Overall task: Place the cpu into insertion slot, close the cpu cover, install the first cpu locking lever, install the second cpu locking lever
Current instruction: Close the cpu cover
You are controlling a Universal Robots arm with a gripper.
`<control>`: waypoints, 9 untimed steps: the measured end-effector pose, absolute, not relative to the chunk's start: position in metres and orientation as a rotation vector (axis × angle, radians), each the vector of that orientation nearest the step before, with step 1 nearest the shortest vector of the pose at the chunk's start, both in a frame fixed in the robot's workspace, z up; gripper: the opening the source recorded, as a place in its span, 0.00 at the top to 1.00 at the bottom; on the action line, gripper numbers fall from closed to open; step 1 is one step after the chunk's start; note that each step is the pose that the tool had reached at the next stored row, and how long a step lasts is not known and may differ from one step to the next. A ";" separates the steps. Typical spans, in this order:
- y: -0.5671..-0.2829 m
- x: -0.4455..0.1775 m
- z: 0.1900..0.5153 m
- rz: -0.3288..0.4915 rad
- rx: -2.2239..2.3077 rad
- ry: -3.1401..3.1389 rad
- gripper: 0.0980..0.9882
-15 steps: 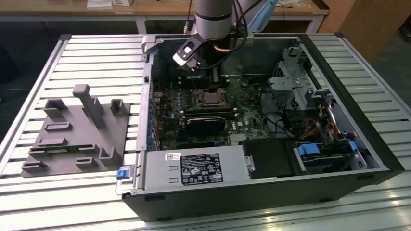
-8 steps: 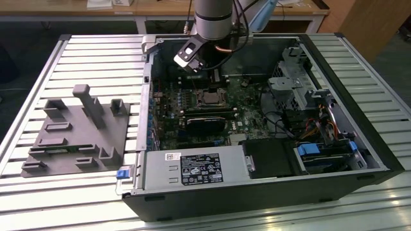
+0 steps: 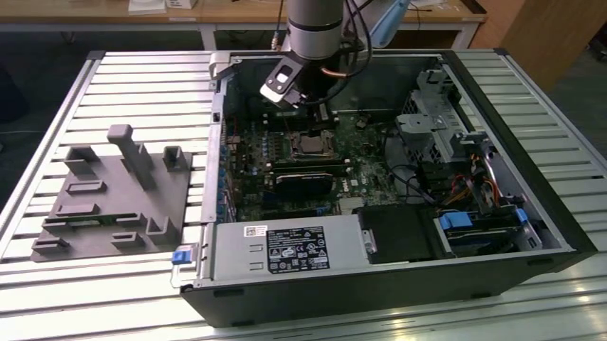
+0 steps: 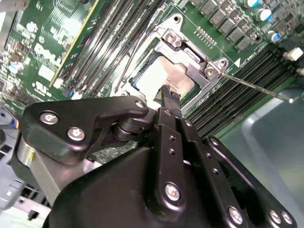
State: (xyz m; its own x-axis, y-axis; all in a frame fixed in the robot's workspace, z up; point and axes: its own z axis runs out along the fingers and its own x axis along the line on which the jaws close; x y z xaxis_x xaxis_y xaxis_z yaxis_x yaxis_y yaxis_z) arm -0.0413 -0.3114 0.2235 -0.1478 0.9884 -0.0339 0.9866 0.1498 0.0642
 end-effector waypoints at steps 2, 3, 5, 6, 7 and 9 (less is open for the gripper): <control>-0.311 -0.041 0.223 0.041 1.971 2.358 0.99; -0.311 -0.041 0.223 0.041 1.953 2.373 0.99; -0.311 -0.041 0.223 0.040 1.919 2.400 0.99; -0.311 -0.041 0.223 0.040 1.902 2.412 0.99; -0.311 -0.041 0.223 0.039 1.886 2.424 0.99; -0.311 -0.041 0.223 0.039 1.851 2.450 0.99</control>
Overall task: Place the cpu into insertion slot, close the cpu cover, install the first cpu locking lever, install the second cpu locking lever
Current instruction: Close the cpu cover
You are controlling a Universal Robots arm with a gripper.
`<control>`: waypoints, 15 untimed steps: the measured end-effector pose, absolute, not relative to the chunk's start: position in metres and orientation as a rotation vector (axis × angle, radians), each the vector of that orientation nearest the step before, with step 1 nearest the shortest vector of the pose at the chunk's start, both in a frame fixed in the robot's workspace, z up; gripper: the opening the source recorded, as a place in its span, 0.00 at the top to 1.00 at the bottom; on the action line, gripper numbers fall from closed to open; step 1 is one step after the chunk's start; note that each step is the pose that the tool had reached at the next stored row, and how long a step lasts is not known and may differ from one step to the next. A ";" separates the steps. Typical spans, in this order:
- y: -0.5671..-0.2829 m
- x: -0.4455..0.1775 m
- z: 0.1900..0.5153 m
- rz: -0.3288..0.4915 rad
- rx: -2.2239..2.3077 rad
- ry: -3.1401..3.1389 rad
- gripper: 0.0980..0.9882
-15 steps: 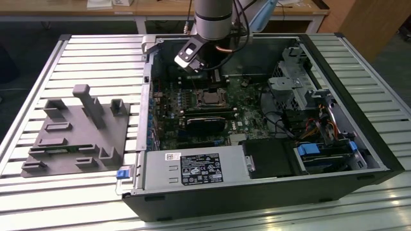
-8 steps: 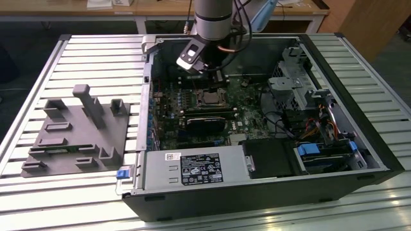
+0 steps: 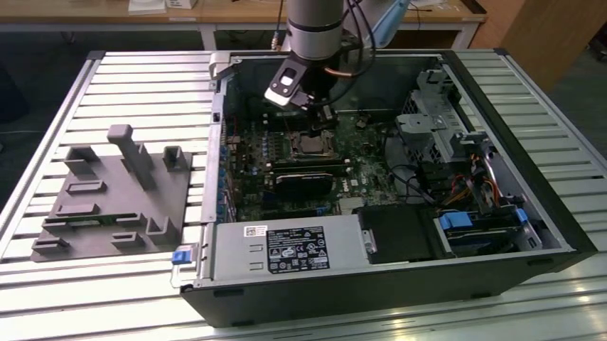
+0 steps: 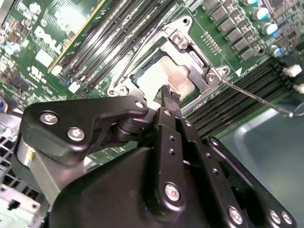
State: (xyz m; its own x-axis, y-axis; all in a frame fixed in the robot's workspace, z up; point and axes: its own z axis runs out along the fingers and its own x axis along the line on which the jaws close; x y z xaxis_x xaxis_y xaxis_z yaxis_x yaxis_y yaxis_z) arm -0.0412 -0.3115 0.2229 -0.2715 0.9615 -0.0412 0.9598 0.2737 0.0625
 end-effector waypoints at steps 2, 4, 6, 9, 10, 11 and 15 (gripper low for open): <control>-0.311 -0.041 0.223 0.037 1.818 2.474 0.99; -0.311 -0.041 0.223 0.036 1.784 2.497 0.99; -0.311 -0.041 0.222 0.035 1.751 2.519 0.99; -0.311 -0.041 0.222 0.032 1.698 2.553 0.99; -0.311 -0.041 0.222 0.032 1.681 2.564 0.99; -0.311 -0.041 0.222 0.031 1.664 2.574 0.99; -0.311 -0.041 0.221 0.029 1.592 2.617 0.99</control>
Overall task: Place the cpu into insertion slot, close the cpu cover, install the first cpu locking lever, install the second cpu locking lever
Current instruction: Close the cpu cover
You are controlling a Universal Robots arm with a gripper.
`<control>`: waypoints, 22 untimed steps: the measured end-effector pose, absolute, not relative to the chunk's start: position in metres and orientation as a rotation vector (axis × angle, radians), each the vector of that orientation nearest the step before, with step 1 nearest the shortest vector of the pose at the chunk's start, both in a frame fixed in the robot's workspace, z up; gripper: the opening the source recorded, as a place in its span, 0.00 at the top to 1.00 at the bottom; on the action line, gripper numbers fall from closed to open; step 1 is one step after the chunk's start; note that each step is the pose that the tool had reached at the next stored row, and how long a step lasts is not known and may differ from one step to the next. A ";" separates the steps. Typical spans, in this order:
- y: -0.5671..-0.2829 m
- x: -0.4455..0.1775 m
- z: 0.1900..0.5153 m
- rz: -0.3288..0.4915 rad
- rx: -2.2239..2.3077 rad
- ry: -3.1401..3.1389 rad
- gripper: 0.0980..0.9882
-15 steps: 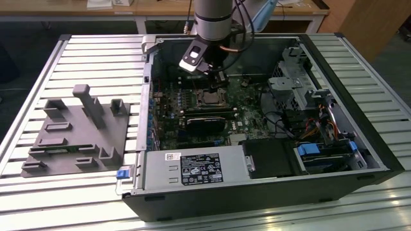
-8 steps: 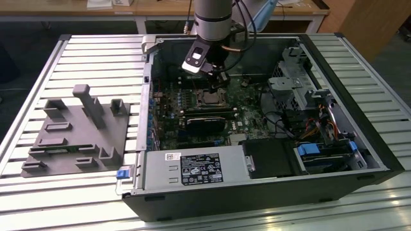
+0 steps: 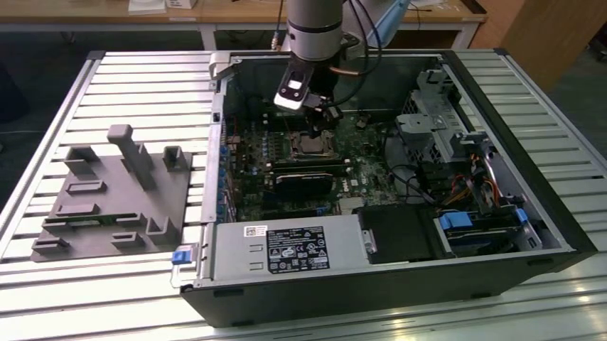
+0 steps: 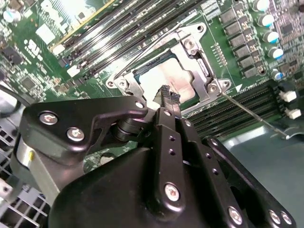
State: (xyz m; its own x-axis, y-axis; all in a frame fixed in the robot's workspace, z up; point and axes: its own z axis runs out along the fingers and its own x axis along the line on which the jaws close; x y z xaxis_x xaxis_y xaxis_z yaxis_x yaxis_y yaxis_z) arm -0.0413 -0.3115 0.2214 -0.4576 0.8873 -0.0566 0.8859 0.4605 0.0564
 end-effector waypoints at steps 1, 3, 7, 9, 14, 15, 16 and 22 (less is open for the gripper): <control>-0.311 -0.041 0.221 0.028 1.574 2.628 0.99; -0.311 -0.041 0.221 0.028 1.538 2.649 0.99; -0.311 -0.041 0.221 0.026 1.464 2.689 0.99; -0.311 -0.041 0.220 0.026 1.426 2.708 0.99; -0.311 -0.041 0.220 0.026 1.332 2.755 0.99; -0.311 -0.041 0.220 0.026 1.314 2.764 0.99; -0.311 -0.041 0.220 0.026 1.295 2.772 0.99; -0.311 -0.041 0.219 0.022 1.181 2.821 0.99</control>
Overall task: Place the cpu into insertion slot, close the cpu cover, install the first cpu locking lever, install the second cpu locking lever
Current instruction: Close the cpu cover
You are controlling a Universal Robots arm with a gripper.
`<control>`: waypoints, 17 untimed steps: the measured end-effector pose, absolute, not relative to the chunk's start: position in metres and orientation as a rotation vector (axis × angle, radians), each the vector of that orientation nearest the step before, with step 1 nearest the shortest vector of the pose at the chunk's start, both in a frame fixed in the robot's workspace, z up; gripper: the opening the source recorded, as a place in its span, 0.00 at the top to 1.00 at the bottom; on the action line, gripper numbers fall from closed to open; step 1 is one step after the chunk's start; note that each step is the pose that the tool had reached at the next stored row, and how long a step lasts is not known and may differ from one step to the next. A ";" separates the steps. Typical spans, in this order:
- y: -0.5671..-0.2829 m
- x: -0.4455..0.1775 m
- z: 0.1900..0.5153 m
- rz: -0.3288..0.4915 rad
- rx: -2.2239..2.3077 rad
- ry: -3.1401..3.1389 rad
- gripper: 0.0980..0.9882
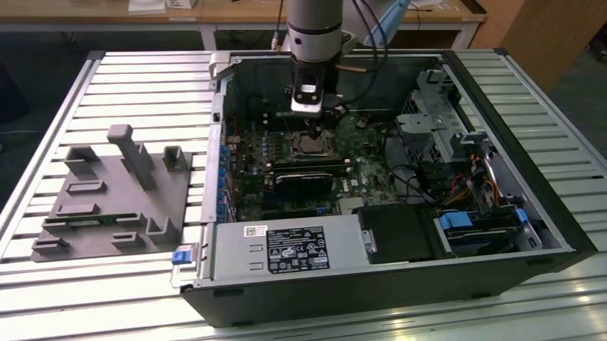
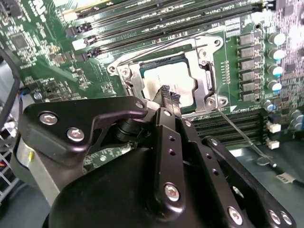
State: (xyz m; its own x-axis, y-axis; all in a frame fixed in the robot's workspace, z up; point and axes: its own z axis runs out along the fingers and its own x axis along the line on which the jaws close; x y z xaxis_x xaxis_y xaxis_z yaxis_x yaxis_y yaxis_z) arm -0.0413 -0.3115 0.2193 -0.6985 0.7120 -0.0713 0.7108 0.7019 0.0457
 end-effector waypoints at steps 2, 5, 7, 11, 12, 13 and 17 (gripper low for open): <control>-0.311 -0.041 0.219 0.021 1.144 2.835 0.99; -0.311 -0.041 0.219 0.022 1.085 2.858 0.99; -0.311 -0.041 0.219 0.023 1.040 2.875 0.99; -0.311 -0.041 0.218 0.026 0.942 2.908 0.99; -0.311 -0.041 0.218 0.027 0.917 2.917 0.99; -0.311 -0.041 0.218 0.028 0.890 2.925 0.99; -0.311 -0.041 0.217 0.031 0.782 2.956 0.99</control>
